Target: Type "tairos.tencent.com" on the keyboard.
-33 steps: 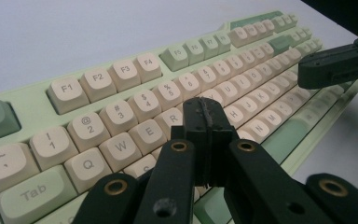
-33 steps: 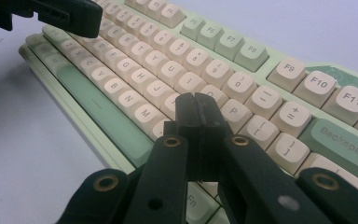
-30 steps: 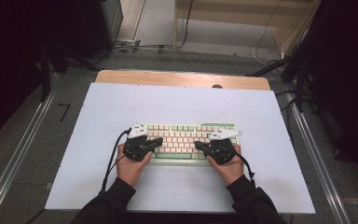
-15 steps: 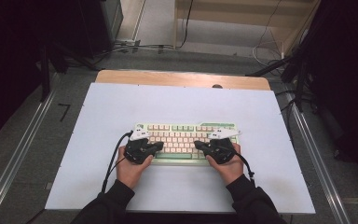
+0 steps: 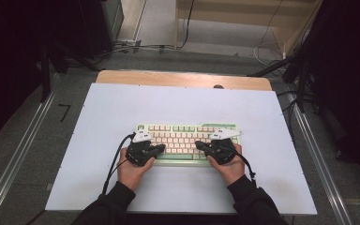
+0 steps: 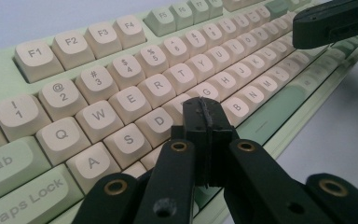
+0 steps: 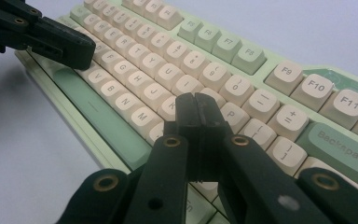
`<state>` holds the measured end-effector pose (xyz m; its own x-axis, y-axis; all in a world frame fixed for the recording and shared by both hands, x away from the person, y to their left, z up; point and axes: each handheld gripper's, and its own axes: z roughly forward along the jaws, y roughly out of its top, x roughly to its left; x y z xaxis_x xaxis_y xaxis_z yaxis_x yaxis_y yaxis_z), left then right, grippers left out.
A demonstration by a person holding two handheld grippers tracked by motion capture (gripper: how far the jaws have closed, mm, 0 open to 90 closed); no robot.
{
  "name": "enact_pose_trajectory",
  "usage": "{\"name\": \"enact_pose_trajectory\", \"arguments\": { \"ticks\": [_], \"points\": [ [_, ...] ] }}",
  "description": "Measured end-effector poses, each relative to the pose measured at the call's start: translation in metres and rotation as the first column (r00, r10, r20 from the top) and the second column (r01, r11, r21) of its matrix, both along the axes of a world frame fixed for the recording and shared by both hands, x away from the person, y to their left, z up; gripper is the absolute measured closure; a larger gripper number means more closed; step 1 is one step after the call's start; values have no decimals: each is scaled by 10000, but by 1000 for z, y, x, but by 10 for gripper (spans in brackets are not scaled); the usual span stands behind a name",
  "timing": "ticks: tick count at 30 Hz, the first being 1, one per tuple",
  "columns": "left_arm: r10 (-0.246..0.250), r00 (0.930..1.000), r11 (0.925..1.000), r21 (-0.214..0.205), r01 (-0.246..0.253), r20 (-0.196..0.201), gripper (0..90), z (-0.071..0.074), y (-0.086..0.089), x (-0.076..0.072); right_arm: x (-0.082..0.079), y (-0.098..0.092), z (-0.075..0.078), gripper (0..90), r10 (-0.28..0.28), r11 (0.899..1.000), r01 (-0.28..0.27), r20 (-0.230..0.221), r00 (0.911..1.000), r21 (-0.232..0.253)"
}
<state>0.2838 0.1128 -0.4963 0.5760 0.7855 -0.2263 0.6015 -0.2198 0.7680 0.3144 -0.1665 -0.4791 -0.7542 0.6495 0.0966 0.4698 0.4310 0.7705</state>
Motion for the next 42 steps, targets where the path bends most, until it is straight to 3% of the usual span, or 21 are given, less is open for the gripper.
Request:
{"name": "enact_pose_trajectory", "arguments": {
  "ticks": [11,24,42],
  "points": [
    [135,9995,9993,-351,-125,279,900,4,3,-2,0,1,0,882,-1,10000,1,11,10000,34],
    [648,9953,9962,-633,-603,716,900,6,10,-2,1,2,1,882,28,10000,-28,57,10000,26],
    [828,9938,9944,-722,-775,736,900,5,11,-1,11,12,1,882,-92,9999,90,161,9998,97]
  ]
}}
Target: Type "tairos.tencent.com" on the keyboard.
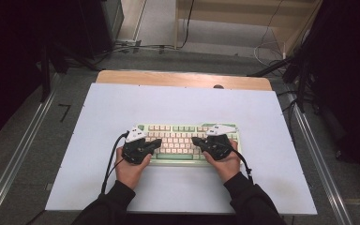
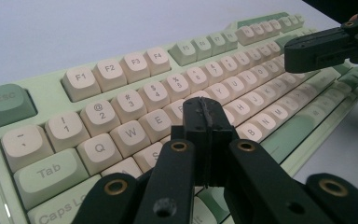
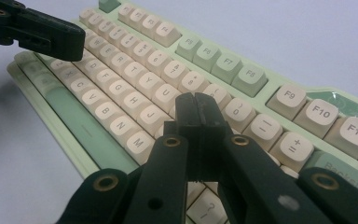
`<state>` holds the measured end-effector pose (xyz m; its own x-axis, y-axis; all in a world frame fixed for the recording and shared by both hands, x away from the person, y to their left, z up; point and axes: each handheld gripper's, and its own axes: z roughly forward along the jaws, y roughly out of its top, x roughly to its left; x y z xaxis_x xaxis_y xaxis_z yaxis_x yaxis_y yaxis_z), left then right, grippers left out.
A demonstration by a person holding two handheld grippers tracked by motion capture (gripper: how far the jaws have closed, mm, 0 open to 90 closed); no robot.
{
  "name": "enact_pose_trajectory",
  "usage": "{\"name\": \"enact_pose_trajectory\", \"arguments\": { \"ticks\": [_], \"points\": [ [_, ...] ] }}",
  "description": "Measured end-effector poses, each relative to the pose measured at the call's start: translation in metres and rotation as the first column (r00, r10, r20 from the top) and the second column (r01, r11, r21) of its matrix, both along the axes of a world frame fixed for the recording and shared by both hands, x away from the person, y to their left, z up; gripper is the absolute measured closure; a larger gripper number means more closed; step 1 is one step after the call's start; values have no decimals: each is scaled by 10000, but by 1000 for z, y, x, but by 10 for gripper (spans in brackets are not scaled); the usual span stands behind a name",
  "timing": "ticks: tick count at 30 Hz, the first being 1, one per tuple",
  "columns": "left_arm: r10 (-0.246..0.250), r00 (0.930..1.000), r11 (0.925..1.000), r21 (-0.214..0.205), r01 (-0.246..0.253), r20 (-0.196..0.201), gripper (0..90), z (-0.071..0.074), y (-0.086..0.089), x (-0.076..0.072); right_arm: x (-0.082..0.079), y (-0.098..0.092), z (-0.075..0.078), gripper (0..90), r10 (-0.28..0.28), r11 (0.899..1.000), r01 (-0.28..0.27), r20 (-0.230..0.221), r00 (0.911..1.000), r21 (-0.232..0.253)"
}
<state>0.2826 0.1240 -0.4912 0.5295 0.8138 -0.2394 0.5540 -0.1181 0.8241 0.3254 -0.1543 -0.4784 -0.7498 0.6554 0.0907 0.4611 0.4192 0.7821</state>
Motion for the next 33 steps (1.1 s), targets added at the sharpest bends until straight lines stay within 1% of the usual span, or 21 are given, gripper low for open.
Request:
{"name": "enact_pose_trajectory", "arguments": {
  "ticks": [11,19,25,28,33],
  "points": [
    [38,10000,10000,-3,-38,-12,900,-1,0,0,7,4,-4,883,-167,9998,166,-121,9998,-88],
    [24,10000,10000,23,-24,-20,900,-1,0,0,12,7,-6,882,-242,9995,239,-116,9996,-184],
    [48,10000,10000,29,-48,-18,900,-1,1,1,15,10,-8,883,-245,9991,242,-90,9997,-357],
    [46,10000,10000,38,-46,-21,900,-1,1,1,16,12,-11,882,-315,9982,303,-219,9993,-526],
    [38,10000,10000,23,-38,-13,900,-1,0,1,16,12,-11,883,-311,9981,296,-275,9991,-537]
  ]
}}
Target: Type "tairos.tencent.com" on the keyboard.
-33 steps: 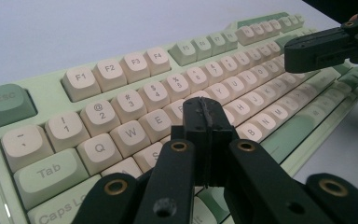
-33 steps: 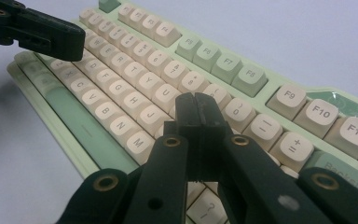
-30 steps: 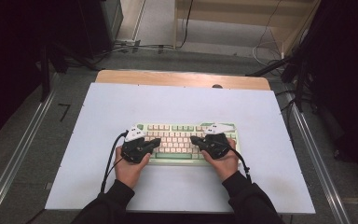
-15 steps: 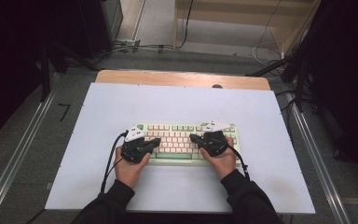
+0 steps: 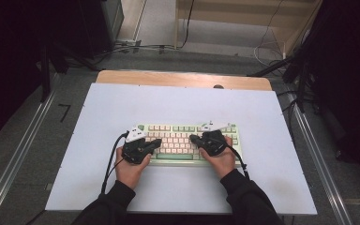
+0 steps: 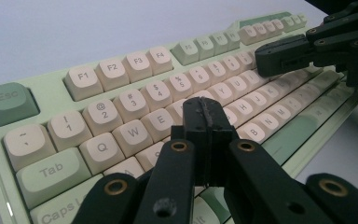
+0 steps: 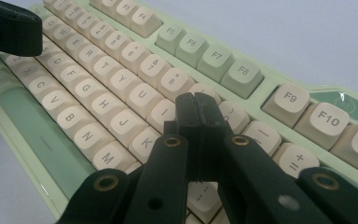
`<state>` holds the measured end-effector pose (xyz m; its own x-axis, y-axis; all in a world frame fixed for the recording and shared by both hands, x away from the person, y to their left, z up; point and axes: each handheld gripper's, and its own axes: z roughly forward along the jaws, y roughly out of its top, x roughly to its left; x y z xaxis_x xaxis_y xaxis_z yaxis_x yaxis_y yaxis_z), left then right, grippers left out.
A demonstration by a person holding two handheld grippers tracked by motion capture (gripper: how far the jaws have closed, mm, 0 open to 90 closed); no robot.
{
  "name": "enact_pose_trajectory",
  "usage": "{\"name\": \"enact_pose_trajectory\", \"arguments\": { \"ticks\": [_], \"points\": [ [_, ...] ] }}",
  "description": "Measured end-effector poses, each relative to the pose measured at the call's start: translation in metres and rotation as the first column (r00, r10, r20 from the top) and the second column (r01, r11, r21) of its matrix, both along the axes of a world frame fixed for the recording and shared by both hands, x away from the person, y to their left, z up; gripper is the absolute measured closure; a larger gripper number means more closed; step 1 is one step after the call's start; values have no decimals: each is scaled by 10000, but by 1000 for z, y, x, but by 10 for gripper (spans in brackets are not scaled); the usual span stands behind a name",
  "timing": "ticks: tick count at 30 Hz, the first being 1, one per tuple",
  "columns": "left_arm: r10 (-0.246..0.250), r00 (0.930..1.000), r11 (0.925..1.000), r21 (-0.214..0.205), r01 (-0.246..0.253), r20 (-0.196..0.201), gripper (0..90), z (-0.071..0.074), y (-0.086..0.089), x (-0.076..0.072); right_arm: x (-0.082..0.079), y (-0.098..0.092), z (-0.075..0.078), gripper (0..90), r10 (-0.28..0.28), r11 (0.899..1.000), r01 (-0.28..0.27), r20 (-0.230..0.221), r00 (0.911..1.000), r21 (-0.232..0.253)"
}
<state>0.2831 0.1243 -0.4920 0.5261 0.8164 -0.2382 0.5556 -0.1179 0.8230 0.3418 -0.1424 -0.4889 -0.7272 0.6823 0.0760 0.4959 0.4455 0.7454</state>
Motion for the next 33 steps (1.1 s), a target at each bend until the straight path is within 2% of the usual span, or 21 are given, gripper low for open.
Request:
{"name": "enact_pose_trajectory", "arguments": {
  "ticks": [10,18,33],
  "points": [
    [40,10000,10000,-1,-40,9,900,0,2,0,-8,-2,12,883,179,9990,-192,302,9994,403],
    [104,9999,9999,-50,-104,16,900,1,3,0,-15,-4,16,882,325,9977,-340,259,9991,591],
    [171,9998,9998,-77,-170,46,900,2,5,0,-23,-2,18,883,612,9963,-627,265,9978,595]
  ]
}}
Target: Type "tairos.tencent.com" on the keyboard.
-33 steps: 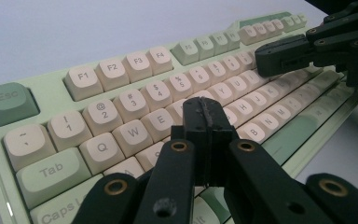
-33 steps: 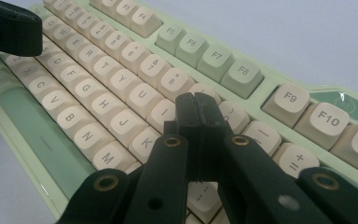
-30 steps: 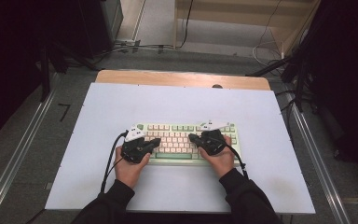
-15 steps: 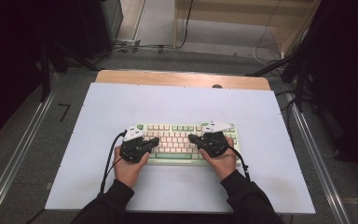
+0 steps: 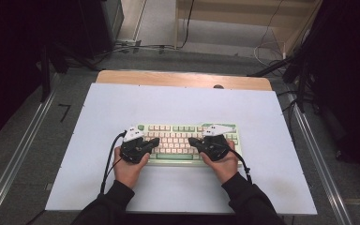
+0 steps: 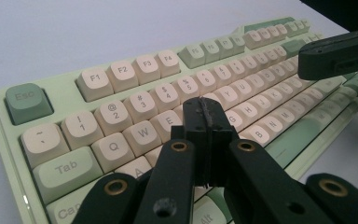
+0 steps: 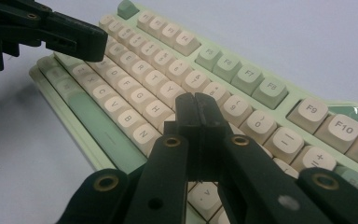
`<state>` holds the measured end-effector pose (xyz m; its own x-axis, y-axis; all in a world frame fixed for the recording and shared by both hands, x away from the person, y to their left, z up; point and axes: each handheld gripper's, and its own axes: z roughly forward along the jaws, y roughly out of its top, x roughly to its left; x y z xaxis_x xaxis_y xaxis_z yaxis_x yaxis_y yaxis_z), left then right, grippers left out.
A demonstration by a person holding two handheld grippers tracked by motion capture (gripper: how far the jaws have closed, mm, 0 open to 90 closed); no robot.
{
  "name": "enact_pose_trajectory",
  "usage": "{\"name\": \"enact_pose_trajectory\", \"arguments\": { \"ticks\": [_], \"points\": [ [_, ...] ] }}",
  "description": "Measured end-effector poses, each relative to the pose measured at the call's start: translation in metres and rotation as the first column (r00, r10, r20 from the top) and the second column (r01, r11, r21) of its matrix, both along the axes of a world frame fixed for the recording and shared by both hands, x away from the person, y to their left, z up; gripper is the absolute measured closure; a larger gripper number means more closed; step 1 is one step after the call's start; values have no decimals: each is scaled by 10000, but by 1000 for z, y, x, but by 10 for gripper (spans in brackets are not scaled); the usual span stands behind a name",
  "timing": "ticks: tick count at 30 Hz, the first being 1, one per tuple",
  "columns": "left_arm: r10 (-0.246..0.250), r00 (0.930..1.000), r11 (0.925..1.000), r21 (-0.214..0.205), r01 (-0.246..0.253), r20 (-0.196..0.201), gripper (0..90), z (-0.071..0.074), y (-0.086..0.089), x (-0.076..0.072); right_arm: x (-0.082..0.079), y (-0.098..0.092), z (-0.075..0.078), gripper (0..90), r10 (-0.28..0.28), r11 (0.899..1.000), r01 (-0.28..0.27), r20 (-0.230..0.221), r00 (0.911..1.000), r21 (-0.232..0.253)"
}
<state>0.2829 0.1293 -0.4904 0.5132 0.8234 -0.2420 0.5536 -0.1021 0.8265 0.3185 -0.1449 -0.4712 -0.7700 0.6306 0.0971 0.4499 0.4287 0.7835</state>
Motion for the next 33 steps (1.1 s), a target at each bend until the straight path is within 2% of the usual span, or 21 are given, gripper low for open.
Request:
{"name": "enact_pose_trajectory", "arguments": {
  "ticks": [26,33],
  "points": [
    [-19,10000,10000,-35,19,17,900,0,1,0,-7,14,-13,883,461,9981,-471,-275,9986,-389],
    [13,10000,10000,-50,-13,18,900,1,1,0,-7,17,-20,883,469,9965,-491,-339,9983,-679]
  ]
}}
